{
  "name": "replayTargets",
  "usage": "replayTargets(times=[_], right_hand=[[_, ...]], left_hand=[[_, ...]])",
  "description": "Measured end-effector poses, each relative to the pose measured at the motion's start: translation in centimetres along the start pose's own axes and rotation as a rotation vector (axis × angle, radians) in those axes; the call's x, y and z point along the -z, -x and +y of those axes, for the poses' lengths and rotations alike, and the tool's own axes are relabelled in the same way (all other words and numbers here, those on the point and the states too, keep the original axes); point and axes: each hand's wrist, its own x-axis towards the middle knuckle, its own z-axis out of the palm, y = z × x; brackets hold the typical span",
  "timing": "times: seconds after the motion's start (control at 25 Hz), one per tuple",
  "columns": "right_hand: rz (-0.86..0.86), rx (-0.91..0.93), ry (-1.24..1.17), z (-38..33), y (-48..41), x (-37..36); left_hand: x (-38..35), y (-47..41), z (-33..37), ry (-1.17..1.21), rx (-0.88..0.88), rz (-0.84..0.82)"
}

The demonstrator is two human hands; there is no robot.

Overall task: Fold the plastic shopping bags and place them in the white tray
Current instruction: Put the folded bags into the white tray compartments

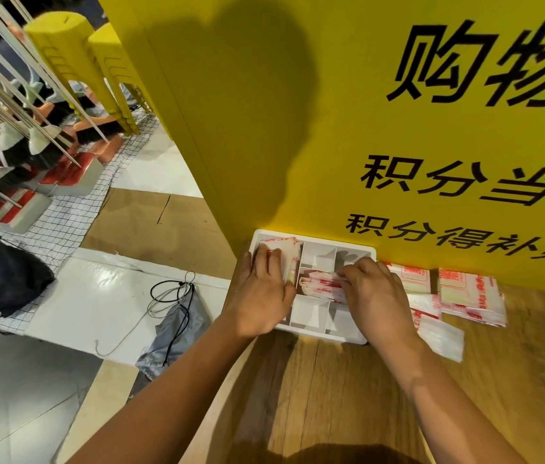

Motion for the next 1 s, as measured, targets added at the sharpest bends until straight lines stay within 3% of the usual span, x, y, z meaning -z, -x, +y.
replayTargets(times=[0.28, 0.44, 1.0], right_hand=[[0.003, -0.002, -0.011, 0.0, 0.1, -0.1], [0.001, -0.025, -0.048, -0.1, 0.3, 0.0], [0.003, -0.004, -0.117, -0.7, 1.0, 1.2]], left_hand=[[-0.5, 0.1, -1.0, 0.153, 0.034, 0.013], [-0.1, 0.8, -0.6, 0.076, 0.042, 0.165], [0.8, 1.7, 0.8, -0.012, 0.076, 0.160]])
